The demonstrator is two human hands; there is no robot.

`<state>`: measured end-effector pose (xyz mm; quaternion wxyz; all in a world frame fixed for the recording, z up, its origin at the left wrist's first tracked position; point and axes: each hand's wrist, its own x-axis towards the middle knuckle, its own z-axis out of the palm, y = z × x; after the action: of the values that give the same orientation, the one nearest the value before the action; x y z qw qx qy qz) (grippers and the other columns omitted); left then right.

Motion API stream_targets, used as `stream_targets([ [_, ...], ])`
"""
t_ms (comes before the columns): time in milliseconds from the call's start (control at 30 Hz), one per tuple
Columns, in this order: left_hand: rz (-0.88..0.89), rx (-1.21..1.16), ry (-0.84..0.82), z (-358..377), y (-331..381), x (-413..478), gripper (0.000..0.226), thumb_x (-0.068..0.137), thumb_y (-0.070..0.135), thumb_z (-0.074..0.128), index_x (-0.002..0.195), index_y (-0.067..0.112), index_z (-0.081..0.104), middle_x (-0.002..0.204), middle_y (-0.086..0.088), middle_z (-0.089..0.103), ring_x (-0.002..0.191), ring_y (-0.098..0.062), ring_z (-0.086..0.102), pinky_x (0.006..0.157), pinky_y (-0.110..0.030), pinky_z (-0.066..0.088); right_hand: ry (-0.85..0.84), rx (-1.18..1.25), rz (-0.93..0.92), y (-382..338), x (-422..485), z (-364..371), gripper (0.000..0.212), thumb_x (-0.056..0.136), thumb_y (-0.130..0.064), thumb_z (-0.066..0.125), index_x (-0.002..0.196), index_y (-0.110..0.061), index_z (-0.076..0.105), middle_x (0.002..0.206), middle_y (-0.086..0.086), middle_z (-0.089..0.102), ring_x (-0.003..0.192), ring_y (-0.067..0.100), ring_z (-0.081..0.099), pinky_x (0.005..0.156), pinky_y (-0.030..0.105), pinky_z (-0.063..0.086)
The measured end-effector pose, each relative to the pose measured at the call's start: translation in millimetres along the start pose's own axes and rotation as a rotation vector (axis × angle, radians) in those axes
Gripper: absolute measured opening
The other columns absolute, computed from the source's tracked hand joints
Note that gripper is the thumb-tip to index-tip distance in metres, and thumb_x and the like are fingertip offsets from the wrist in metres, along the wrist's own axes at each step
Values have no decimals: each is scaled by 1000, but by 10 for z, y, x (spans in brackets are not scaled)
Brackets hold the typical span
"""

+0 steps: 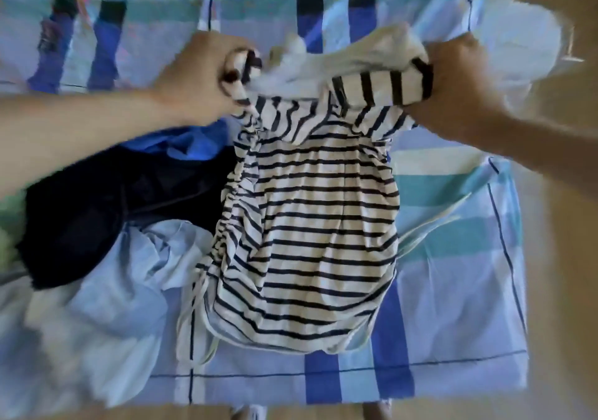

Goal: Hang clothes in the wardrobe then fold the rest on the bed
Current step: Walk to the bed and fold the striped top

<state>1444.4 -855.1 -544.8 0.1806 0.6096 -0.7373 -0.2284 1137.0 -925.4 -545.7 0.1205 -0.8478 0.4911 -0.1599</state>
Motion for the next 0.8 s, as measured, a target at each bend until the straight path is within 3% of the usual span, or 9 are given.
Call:
stream_targets([
  [100,155,43,-193,267,49,-767,9,73,4,65,80,10,64,72,-3,58,71,-27,55,65,-38,39,-144,48,-68,-283,-1064,287,17,77,-32,52,69,-18,48,60,9,53,57,35,47,62,39,38],
  [233,292,207,-419,888,-246,-1806,22,78,1,65,92,18,64,87,4,59,85,-23,56,76,-39,42,-401,-13,-160,-569,-2243,816,30,54,-11,74,76,-18,54,71,0,56,69,27,55,74,38,37],
  [300,292,378,-671,1185,-367,-2194,39,75,8,59,108,27,57,108,10,58,104,-20,56,86,-39,42,-735,-124,-143,-721,-2682,1057,42,51,-26,82,88,-22,63,88,-1,60,84,24,64,80,40,42],
  [367,251,488,-1013,1373,-358,-2435,45,73,22,63,117,31,54,126,11,53,128,-18,45,99,-40,38,-1113,-250,-44,-834,-2892,1141,56,65,-50,80,111,-23,64,118,2,55,112,25,58,92,41,42],
  [433,128,417,-1084,1439,-326,-2466,33,76,36,65,106,30,52,125,11,52,129,-14,41,100,-35,34,-1220,-215,146,-827,-2936,1177,59,78,-63,68,123,-25,60,129,-1,53,122,22,54,95,36,43],
  [533,23,237,-682,1537,-273,-2357,17,86,38,62,92,26,51,98,11,50,103,-16,50,86,-31,36,-814,-4,440,-664,-2775,1266,56,81,-56,72,125,-26,58,127,-1,56,120,24,56,92,35,46],
  [633,-57,103,-393,1693,-105,-2211,11,91,31,61,95,22,57,99,8,55,100,-15,50,84,-31,45,-389,172,691,-423,-2452,1333,72,76,-36,83,136,-16,48,133,12,48,123,33,49,103,44,42],
  [700,-125,-44,-323,1876,175,-2154,10,93,30,61,98,21,59,101,9,57,100,-12,52,85,-31,50,-285,298,847,-245,-2166,1380,86,74,-33,85,144,-15,38,140,14,41,129,31,46,110,44,39],
  [800,-243,-215,-325,2341,810,-2172,22,92,38,60,106,22,55,104,8,55,97,-12,52,82,-36,54,-257,510,1010,45,-1765,1534,112,63,-48,85,152,-25,21,147,9,41,132,27,48,111,49,41],
])
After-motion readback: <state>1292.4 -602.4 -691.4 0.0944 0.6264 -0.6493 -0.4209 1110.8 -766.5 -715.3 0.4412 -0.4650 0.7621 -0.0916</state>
